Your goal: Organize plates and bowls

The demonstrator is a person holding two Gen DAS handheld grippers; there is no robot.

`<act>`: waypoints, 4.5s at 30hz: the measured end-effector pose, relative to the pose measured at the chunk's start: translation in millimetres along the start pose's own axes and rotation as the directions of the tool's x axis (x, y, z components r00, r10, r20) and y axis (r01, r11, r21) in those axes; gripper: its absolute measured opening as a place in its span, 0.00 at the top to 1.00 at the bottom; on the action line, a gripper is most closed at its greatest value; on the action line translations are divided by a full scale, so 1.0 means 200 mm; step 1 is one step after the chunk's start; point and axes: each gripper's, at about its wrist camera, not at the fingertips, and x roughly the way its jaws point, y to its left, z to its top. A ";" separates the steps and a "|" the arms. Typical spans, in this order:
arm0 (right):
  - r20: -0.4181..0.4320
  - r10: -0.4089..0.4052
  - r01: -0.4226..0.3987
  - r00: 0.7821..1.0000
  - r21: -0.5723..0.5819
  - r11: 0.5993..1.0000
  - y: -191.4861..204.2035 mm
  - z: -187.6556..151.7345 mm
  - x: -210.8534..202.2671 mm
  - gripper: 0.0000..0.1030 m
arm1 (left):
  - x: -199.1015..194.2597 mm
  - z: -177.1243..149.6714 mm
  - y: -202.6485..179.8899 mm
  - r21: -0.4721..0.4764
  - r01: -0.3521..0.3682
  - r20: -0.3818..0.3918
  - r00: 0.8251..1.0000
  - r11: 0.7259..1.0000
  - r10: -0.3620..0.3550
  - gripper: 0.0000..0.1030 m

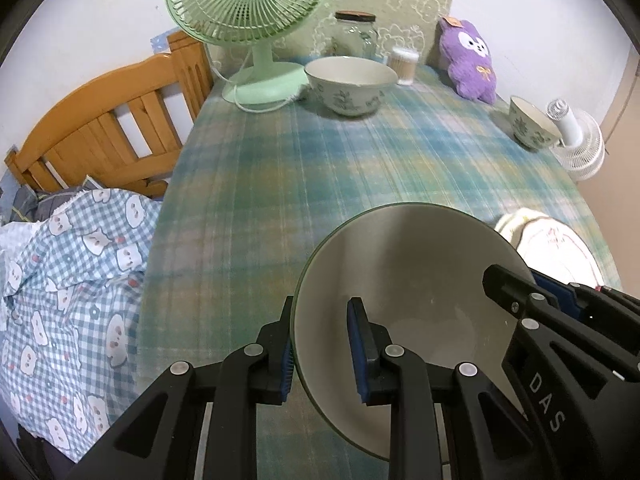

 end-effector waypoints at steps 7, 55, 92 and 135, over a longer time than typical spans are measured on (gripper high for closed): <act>-0.030 -0.004 0.005 1.000 0.022 1.000 -0.03 -0.07 0.02 0.83 | 0.02 -0.06 -0.03 0.017 0.014 -0.030 0.999 1.000 -0.014 0.79; 0.096 0.041 -0.038 0.995 -0.024 0.999 -0.03 0.38 -0.27 0.36 | -0.24 0.37 0.01 -0.016 0.032 0.089 0.996 0.999 -0.031 0.22; 0.078 0.175 -0.169 0.981 -0.075 0.983 -0.15 1.31 0.55 0.41 | 0.44 1.12 -0.04 -0.163 -0.152 0.095 0.981 0.975 0.169 0.41; 0.042 0.148 -0.145 0.988 -0.073 0.987 -0.14 1.30 0.65 0.83 | 0.53 1.11 -0.04 -0.174 -0.152 0.039 0.986 0.973 0.161 0.84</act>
